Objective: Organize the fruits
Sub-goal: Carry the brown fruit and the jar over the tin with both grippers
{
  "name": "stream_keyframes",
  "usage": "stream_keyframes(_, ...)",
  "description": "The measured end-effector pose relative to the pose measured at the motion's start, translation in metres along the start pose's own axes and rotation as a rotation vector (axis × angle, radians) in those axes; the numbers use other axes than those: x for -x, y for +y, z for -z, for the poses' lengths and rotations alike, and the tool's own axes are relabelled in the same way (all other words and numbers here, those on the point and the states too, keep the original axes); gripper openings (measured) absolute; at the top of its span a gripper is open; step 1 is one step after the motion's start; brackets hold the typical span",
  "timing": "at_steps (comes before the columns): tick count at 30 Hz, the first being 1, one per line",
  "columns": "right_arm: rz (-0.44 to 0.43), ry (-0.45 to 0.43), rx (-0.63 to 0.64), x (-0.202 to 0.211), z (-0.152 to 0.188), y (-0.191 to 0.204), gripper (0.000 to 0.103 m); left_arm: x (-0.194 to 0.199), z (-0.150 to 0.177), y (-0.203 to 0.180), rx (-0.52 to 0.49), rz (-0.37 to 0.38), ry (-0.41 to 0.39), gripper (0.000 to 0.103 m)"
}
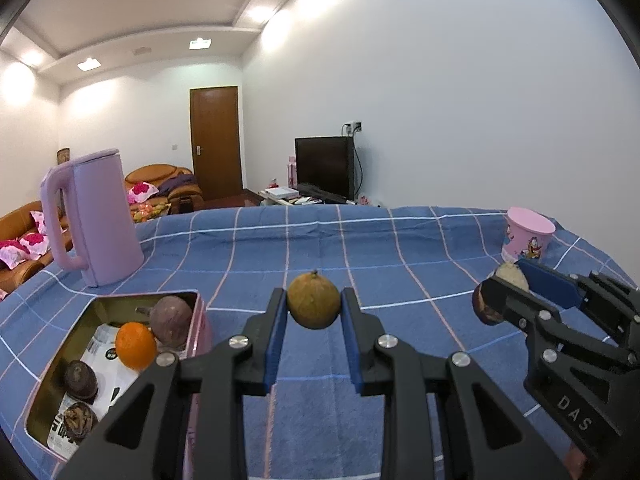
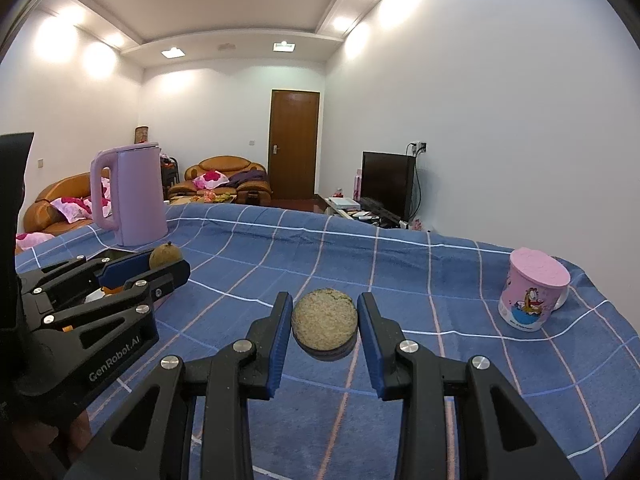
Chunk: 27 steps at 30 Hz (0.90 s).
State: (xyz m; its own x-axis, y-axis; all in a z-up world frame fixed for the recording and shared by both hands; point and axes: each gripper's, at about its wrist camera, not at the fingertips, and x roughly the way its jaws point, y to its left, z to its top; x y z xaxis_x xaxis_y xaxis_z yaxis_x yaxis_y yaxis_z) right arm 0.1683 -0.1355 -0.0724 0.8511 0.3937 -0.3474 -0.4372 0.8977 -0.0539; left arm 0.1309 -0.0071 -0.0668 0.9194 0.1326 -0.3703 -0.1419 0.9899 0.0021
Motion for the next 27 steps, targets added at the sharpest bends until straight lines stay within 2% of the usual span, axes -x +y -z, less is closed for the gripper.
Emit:
stream_keyframes(11, -0.059, 0.005, 0.029, -0.010, -0.012, 0.032, 0.035, 0.013, 0.001, 0.032, 0.030, 0.000, 0.028, 0.029)
stream_keyframes(19, -0.122, 0.001, 0.053, -0.022, -0.024, 0.066, 0.035, 0.025, 0.000, 0.062, 0.034, -0.053, 0.027, 0.029)
stream_keyframes(27, -0.186, -0.002, 0.079, -0.037, -0.034, 0.100, 0.035, 0.025, 0.001, 0.095, 0.045, -0.124, 0.058, 0.029)
